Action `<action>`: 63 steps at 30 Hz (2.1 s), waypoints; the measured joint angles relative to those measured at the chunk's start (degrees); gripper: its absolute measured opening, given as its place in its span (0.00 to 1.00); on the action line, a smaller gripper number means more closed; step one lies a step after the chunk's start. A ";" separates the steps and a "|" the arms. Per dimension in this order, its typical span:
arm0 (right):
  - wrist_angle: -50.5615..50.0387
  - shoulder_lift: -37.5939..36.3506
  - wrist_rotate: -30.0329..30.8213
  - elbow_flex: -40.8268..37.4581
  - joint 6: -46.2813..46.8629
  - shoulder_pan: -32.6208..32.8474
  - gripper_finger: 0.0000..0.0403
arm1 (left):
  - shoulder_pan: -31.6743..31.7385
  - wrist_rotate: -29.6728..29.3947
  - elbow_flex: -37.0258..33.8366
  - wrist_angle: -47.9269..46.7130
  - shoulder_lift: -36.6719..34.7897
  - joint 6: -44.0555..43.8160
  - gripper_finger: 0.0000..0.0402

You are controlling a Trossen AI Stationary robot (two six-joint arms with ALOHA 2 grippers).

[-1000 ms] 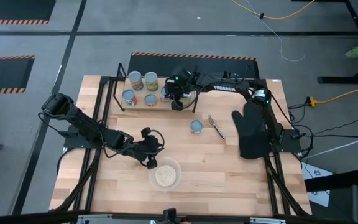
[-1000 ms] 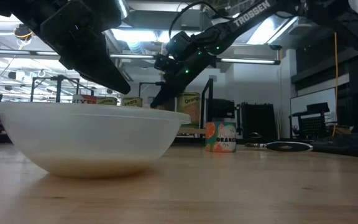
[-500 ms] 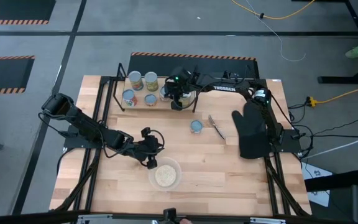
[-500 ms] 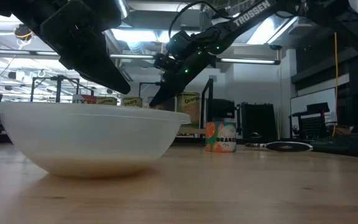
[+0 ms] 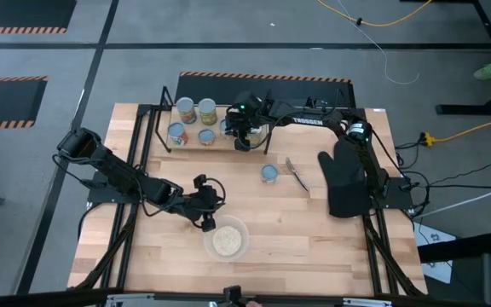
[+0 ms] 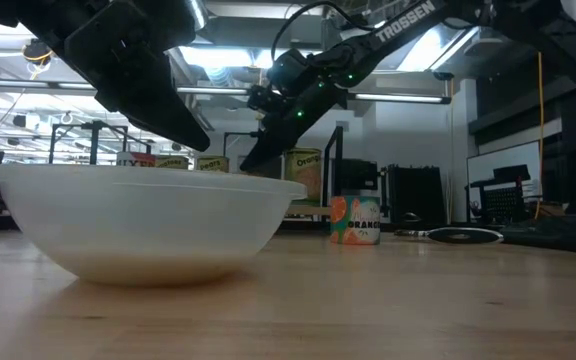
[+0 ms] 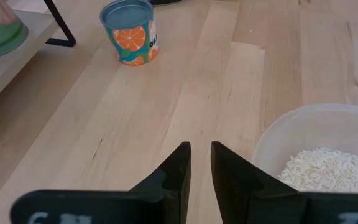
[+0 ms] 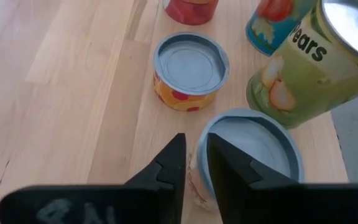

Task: Pick and place cans onto a shelf
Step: Put the canned diced tomatoes on the shelf

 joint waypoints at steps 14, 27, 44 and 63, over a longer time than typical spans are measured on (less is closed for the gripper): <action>-10.16 -11.96 -0.04 0.00 -0.04 2.38 0.18 | -0.02 0.34 0.00 0.00 0.00 0.00 0.14; -35.80 -29.96 0.20 -0.89 2.99 11.65 0.18 | 0.56 0.26 0.00 1.02 0.00 0.40 0.14; -3.30 -62.60 -0.94 -52.99 25.60 20.48 0.18 | 16.52 13.56 12.12 7.29 0.00 20.61 0.14; 23.27 -64.15 -0.86 -76.15 33.33 20.46 0.18 | 42.38 20.18 26.10 -15.84 1.69 27.06 0.14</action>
